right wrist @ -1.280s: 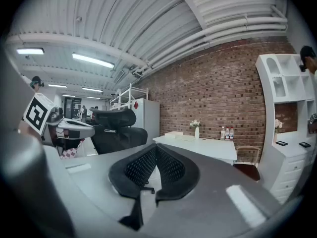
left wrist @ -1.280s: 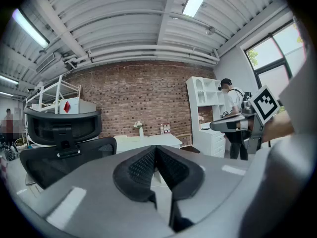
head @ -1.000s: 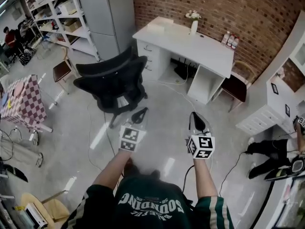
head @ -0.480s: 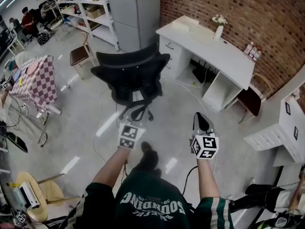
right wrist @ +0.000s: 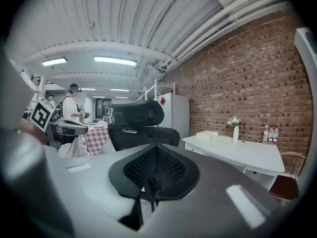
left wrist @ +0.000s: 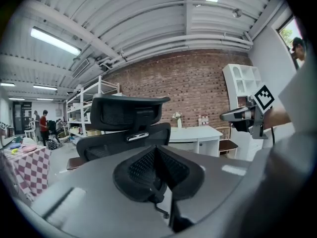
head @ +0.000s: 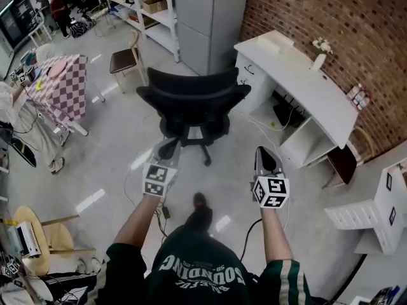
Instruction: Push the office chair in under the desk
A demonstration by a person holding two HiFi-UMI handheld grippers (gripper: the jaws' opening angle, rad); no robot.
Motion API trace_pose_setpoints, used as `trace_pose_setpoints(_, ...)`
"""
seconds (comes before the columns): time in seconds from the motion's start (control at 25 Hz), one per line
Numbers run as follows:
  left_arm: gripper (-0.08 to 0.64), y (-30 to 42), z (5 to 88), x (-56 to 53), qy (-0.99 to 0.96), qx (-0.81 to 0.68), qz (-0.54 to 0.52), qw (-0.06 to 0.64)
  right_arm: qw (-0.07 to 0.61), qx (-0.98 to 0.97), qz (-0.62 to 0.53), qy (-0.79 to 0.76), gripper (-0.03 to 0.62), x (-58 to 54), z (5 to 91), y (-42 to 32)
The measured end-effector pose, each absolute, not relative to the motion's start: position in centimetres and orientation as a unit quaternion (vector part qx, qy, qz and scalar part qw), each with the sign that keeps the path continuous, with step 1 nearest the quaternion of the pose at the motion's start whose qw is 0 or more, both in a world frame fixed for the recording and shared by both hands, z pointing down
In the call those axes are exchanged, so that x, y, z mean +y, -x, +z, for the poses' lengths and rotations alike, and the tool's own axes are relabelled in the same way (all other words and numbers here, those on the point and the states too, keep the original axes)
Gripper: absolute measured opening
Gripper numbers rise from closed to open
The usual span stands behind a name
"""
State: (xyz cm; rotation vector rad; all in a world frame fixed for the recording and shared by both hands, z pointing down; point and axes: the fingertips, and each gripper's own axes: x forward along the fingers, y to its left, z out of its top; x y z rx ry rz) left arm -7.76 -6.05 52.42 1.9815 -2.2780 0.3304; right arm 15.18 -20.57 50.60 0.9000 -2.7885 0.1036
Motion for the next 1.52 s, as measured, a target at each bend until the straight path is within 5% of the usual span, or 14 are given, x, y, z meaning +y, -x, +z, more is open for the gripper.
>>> trace_pose_setpoints(0.64, 0.011, 21.1, 55.3, -7.3, -0.573, -0.804, 0.125, 0.098, 0.139, -0.959, 0.001, -0.249, 0.011, -31.9, 51.6, -5.4)
trace_pose_setpoints(1.08, 0.011, 26.0, 56.4, -7.6, -0.553, -0.817, 0.121, 0.111, 0.208, -0.952, -0.061, -0.215, 0.269, -38.2, 55.0, 0.1)
trace_pose_setpoints(1.52, 0.012, 26.9, 55.9, -7.2, -0.536, -0.829, 0.118, 0.107, 0.277, -0.934, -0.125, -0.188, 0.347, -43.3, 57.8, 4.1)
